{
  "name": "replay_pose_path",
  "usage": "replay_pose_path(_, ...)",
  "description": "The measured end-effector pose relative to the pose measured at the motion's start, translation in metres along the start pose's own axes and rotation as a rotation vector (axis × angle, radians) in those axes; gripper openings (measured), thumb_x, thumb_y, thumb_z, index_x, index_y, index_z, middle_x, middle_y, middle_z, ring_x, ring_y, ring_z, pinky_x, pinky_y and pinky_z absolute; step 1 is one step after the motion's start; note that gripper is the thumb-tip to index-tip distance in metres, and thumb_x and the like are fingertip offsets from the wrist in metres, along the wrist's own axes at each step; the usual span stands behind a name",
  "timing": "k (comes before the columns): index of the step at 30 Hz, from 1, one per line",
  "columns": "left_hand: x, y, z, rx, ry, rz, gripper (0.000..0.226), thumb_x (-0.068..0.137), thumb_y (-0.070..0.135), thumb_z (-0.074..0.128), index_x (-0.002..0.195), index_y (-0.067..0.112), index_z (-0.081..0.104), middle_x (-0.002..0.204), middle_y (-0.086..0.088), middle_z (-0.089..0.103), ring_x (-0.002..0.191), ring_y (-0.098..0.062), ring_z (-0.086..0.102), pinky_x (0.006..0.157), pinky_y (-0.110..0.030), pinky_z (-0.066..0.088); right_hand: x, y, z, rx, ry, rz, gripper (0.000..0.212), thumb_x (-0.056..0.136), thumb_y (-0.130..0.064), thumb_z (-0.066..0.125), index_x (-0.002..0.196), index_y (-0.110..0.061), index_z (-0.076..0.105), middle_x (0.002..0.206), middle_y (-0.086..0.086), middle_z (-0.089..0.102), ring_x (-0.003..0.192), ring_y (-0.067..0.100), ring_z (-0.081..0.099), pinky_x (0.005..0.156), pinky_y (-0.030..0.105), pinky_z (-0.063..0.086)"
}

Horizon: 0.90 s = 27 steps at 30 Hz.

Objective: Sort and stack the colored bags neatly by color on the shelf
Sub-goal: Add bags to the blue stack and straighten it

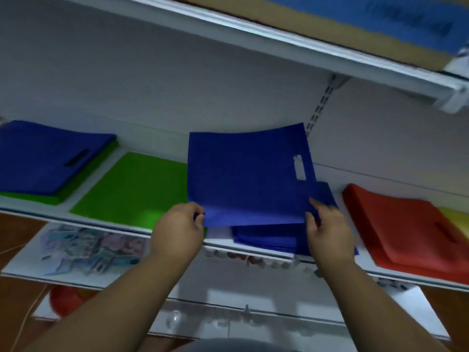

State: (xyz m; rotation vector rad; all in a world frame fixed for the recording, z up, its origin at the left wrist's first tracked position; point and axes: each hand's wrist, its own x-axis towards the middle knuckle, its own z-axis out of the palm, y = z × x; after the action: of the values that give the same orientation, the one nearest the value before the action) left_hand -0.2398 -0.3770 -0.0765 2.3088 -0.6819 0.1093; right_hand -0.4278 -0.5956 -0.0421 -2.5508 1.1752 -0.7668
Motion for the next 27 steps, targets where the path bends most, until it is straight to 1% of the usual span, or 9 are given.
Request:
replay_pose_path(5,-0.009,0.072,0.058,0.154,-0.055,0.124,0.013,0.088,0.023,0.062,0.098,0.024,0.071,0.095,-0.005,0.068,0.085,-0.031,0.064,0.068,-0.035,0.049,0.014,0.090,-0.035,-0.092,-0.113,0.029,0.045,0.095,-0.021,0.060,0.139,-0.013,0.053,0.120,0.015,0.062,0.104,0.034,0.061,0.079,0.037,0.048)
replay_pose_path(10,-0.020,0.095,0.093,0.377,-0.164,0.157,0.017,0.082,0.016,0.060,0.093,0.021,0.071,0.087,-0.006,0.065,0.079,-0.032,0.063,0.063,-0.034,0.046,0.019,0.136,-0.037,-0.177,-0.319,0.043,0.045,0.097,-0.028,0.057,0.139,-0.014,0.053,0.130,0.013,0.059,0.114,0.030,0.058,0.089,0.035,0.046)
replay_pose_path(12,-0.019,0.102,0.100,0.450,-0.201,0.158,0.018,0.081,0.016,0.058,0.094,0.022,0.070,0.088,-0.004,0.064,0.080,-0.029,0.062,0.063,-0.032,0.043,0.024,0.143,-0.035,-0.213,-0.377,0.032,0.042,0.097,-0.029,0.055,0.135,-0.014,0.057,0.124,0.012,0.060,0.107,0.029,0.060,0.085,0.035,0.047)
replay_pose_path(16,-0.018,0.112,0.108,0.547,-0.218,0.183,0.017,0.077,0.017,0.062,0.090,0.022,0.071,0.085,-0.003,0.061,0.075,-0.027,0.061,0.058,-0.029,0.034,0.031,0.149,-0.034,-0.276,-0.423,0.037,0.025,0.094,-0.026,0.055,0.112,-0.011,0.065,0.110,0.011,0.060,0.090,0.029,0.060,0.074,0.035,0.050)
replay_pose_path(18,-0.016,0.114,0.110,0.558,-0.199,0.205,0.013,0.075,0.017,0.066,0.086,0.021,0.073,0.083,-0.006,0.059,0.070,-0.030,0.059,0.056,-0.029,0.034,0.033,0.149,-0.036,-0.327,-0.423,0.048,0.016,0.092,-0.025,0.056,0.097,-0.012,0.064,0.104,0.010,0.058,0.076,0.025,0.054,0.063,0.031,0.042)
replay_pose_path(20,-0.014,0.114,0.109,0.556,-0.168,0.214,0.011,0.074,0.021,0.071,0.085,0.018,0.073,0.085,-0.010,0.058,0.069,-0.033,0.059,0.056,-0.031,0.036,0.034,0.147,-0.035,-0.341,-0.412,0.039,0.014,0.091,-0.024,0.056,0.089,-0.011,0.061,0.099,0.009,0.057,0.070,0.023,0.046,0.059,0.030,0.035)
replay_pose_path(22,-0.015,0.112,0.108,0.536,-0.146,0.219,0.014,0.073,0.023,0.075,0.084,0.015,0.071,0.083,-0.012,0.057,0.067,-0.034,0.059,0.056,-0.032,0.040,0.033,0.143,-0.030,-0.294,-0.397,0.006,0.016,0.091,-0.024,0.055,0.096,-0.010,0.063,0.102,0.009,0.057,0.074,0.025,0.051,0.060,0.031,0.039)
replay_pose_path(24,-0.020,0.108,0.105,0.499,-0.127,0.207,0.015,0.073,0.023,0.076,0.083,0.014,0.070,0.079,-0.012,0.057,0.063,-0.034,0.058,0.054,-0.033,0.042,0.031,0.131,-0.023,-0.217,-0.390,-0.038,0.024,0.094,-0.026,0.054,0.108,-0.011,0.066,0.110,0.008,0.058,0.086,0.026,0.059,0.068,0.033,0.048)
replay_pose_path(27,-0.029,0.097,0.096,0.426,-0.106,0.187,0.015,0.073,0.021,0.077,0.084,0.015,0.070,0.075,-0.009,0.058,0.059,-0.033,0.058,0.051,-0.033,0.044,0.030,0.101,-0.013,-0.133,-0.392,-0.126,0.030,0.097,-0.030,0.052,0.121,-0.016,0.064,0.118,0.006,0.058,0.092,0.025,0.061,0.073,0.034,0.051)
